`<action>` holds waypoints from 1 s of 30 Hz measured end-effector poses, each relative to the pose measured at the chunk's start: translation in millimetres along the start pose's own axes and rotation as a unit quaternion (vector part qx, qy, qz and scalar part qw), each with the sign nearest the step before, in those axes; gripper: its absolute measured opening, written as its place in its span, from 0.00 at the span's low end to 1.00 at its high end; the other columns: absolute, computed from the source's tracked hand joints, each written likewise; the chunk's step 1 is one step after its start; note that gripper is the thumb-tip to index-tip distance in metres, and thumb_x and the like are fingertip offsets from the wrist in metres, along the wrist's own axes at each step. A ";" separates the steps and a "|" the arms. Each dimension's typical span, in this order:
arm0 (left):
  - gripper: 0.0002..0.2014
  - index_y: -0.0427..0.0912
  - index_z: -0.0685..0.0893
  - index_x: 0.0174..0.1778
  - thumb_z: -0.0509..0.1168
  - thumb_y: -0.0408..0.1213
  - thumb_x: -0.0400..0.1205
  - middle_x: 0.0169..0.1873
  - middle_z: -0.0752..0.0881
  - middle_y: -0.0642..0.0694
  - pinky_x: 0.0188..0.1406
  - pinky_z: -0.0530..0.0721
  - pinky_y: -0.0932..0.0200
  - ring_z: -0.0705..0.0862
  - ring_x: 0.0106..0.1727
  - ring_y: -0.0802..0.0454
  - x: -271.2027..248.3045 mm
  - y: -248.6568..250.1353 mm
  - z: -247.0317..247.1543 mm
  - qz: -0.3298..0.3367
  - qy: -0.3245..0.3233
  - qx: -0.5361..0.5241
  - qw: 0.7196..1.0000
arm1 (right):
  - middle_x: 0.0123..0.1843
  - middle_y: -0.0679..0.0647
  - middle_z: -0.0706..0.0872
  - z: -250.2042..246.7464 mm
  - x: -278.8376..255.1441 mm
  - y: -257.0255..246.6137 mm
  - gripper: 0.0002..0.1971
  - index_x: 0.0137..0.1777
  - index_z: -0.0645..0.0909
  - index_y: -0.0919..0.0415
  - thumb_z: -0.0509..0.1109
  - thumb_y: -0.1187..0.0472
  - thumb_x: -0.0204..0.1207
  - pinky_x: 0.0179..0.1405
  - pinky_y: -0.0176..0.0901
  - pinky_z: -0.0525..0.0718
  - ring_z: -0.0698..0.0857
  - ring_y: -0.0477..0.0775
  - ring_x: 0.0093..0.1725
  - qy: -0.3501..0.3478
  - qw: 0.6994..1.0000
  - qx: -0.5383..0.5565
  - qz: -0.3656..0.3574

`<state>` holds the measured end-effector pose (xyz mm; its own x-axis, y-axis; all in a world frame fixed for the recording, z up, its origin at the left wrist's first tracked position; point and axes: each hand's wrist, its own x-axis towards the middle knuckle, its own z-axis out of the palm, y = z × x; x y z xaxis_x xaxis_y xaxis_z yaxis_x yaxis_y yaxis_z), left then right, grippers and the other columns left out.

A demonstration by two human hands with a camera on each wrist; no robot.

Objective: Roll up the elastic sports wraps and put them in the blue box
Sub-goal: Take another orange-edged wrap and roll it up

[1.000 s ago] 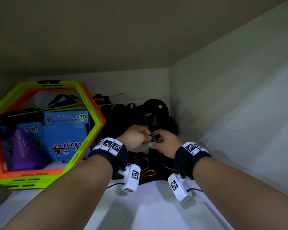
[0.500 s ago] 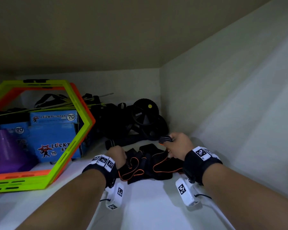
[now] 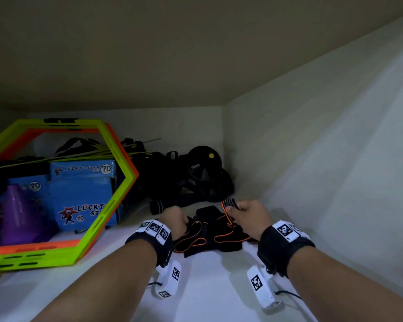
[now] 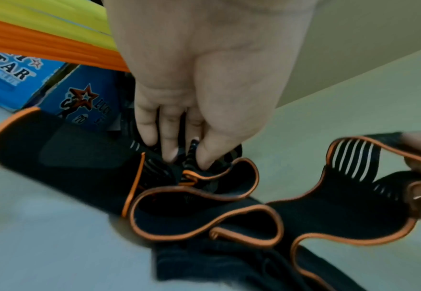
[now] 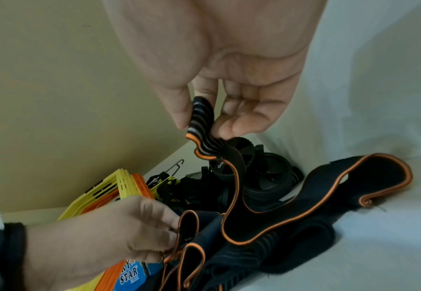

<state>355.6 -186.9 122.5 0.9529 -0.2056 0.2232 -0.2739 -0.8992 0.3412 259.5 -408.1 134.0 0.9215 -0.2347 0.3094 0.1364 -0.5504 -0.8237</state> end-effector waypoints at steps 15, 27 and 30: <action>0.21 0.54 0.87 0.45 0.74 0.19 0.72 0.39 0.84 0.50 0.39 0.80 0.68 0.80 0.35 0.59 -95.2 3.3 -143.8 0.190 0.142 -0.339 0.911 | 0.35 0.60 0.88 -15.6 -44.6 -130.3 0.06 0.43 0.90 0.69 0.76 0.65 0.78 0.30 0.36 0.82 0.83 0.50 0.32 0.070 0.961 0.226 -0.142; 0.15 0.43 0.90 0.45 0.73 0.17 0.74 0.45 0.90 0.43 0.43 0.85 0.61 0.87 0.42 0.52 -170.4 -7.0 -121.4 0.145 0.041 -0.542 0.827 | 0.28 0.47 0.87 43.0 -126.5 -134.1 0.12 0.44 0.90 0.57 0.67 0.67 0.84 0.28 0.33 0.80 0.83 0.41 0.28 -0.042 0.971 0.224 -0.078; 0.16 0.45 0.88 0.48 0.69 0.18 0.77 0.49 0.89 0.42 0.44 0.83 0.56 0.87 0.45 0.50 -175.2 -9.2 -114.1 0.116 0.051 -0.566 0.815 | 0.33 0.52 0.89 46.7 -142.5 -128.5 0.06 0.45 0.90 0.60 0.72 0.67 0.80 0.31 0.37 0.83 0.85 0.46 0.32 -0.017 0.966 0.250 -0.071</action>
<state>176.3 -98.5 184.4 0.8583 -0.2342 0.4566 -0.4453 0.1024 0.8895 127.7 -266.5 173.5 0.8907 -0.1539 0.4277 0.4131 -0.1183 -0.9030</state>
